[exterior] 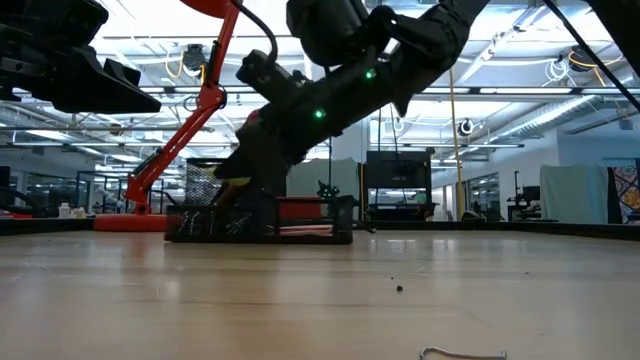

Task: Pick and place office supplies into organizer
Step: Put the eraser into the desk organizer

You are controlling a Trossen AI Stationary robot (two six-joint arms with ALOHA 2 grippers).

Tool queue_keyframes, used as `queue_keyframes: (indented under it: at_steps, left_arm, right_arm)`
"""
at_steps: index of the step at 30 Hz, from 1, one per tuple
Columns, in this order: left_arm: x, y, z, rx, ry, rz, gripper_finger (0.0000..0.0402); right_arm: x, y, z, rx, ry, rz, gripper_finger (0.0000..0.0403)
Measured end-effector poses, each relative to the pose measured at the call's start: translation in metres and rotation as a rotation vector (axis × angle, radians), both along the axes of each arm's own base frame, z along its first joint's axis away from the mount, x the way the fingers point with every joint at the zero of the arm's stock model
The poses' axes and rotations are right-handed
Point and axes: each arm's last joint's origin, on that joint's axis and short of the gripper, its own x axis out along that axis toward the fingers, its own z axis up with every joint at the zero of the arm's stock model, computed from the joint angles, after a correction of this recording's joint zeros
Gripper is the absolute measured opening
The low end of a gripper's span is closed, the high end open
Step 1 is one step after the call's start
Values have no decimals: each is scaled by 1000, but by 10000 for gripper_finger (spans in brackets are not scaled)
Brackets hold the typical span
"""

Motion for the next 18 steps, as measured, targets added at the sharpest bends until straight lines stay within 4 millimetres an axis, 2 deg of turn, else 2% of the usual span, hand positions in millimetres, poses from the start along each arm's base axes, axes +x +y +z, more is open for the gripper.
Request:
queue_keyframes:
  at_steps: [6, 18]
  left_arm:
    - [0, 0, 0, 0, 0, 0, 37]
    - [0, 0, 0, 6, 0, -2, 37]
  right_arm:
    - [-2, 11, 0, -117, 12, -53, 77]
    - [-2, 11, -13, -175, 47, -119, 77]
